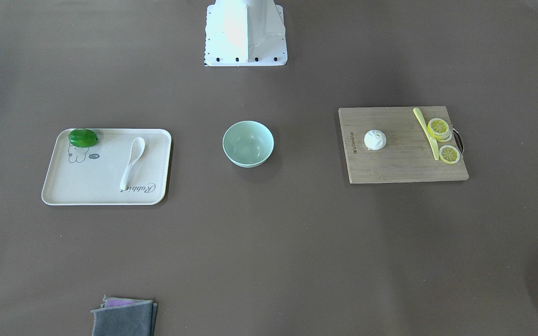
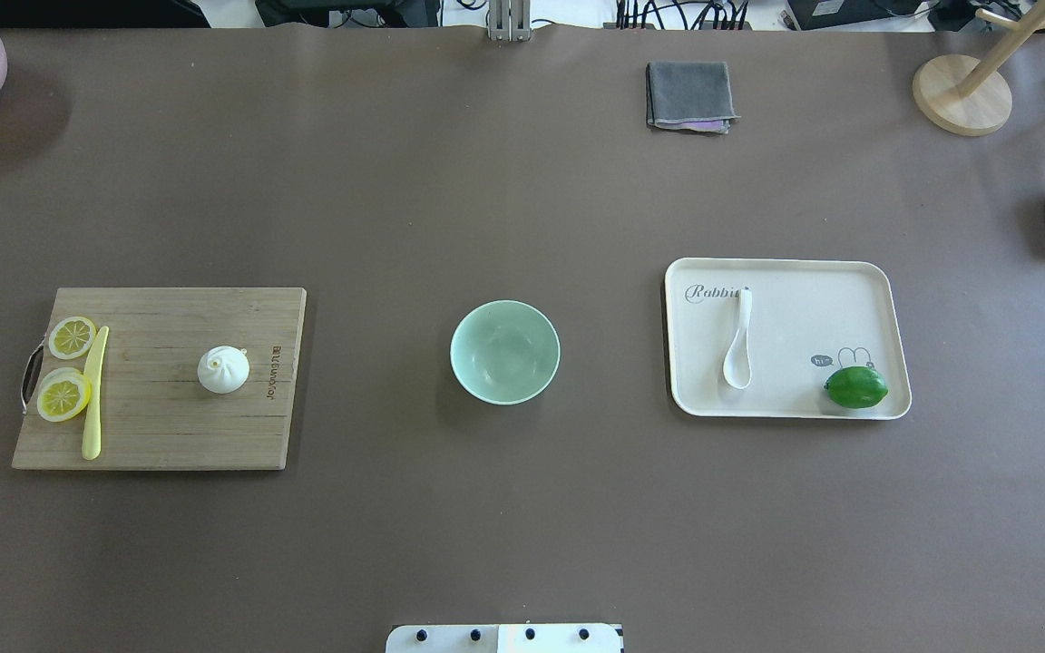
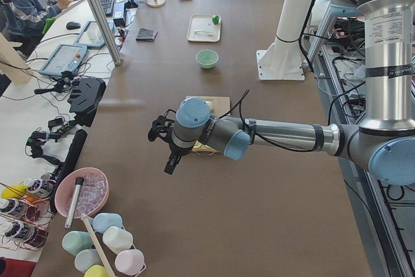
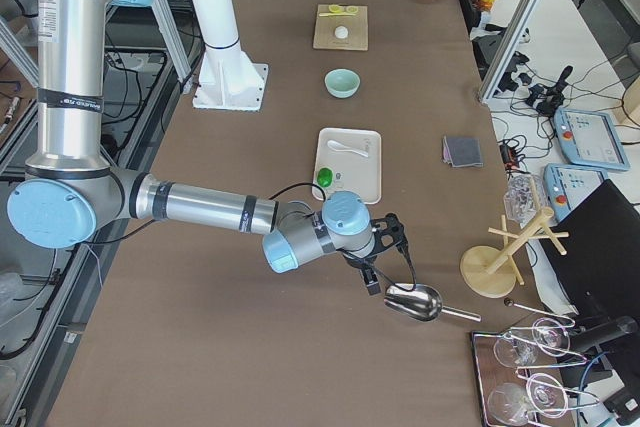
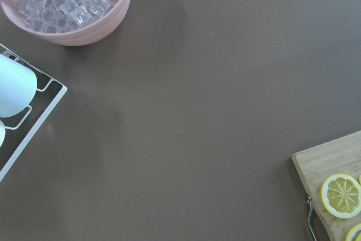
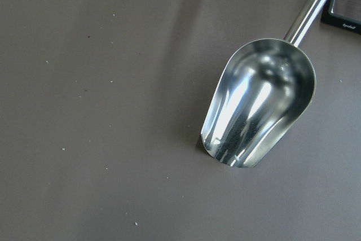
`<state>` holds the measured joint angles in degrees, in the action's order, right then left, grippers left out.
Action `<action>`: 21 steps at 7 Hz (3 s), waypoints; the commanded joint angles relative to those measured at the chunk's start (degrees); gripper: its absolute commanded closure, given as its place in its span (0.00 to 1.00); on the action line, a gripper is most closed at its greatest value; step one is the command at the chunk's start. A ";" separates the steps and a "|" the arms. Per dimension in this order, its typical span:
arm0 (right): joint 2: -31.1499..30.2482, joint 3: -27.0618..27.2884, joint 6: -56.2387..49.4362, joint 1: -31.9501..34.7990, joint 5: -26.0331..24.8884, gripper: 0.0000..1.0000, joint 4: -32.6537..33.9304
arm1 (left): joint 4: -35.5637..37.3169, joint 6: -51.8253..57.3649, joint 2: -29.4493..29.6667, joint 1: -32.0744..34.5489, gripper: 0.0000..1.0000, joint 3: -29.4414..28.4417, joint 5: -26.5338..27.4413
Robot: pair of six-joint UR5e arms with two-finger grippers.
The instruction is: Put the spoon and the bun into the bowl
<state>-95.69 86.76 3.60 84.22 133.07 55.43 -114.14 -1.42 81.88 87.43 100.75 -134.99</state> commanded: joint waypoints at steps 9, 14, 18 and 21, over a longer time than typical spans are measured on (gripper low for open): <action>0.50 -1.42 0.88 -0.72 0.34 0.00 -0.14 | -1.70 -0.15 -1.37 -0.07 0.02 0.24 -0.27; 3.73 7.71 28.91 -12.12 -0.10 0.00 -0.14 | -1.61 -8.39 -0.41 -0.51 0.02 0.76 -5.63; 16.65 9.13 58.05 -29.08 -11.15 0.04 0.21 | -1.61 -8.86 1.44 -0.60 0.02 0.15 -5.02; 18.44 8.25 65.03 -36.91 -16.53 0.10 0.47 | -1.61 -10.80 2.23 -0.60 0.02 0.42 -4.93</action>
<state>-77.69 95.34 66.40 50.47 117.99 55.77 -115.75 -11.76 83.80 86.84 101.10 -139.95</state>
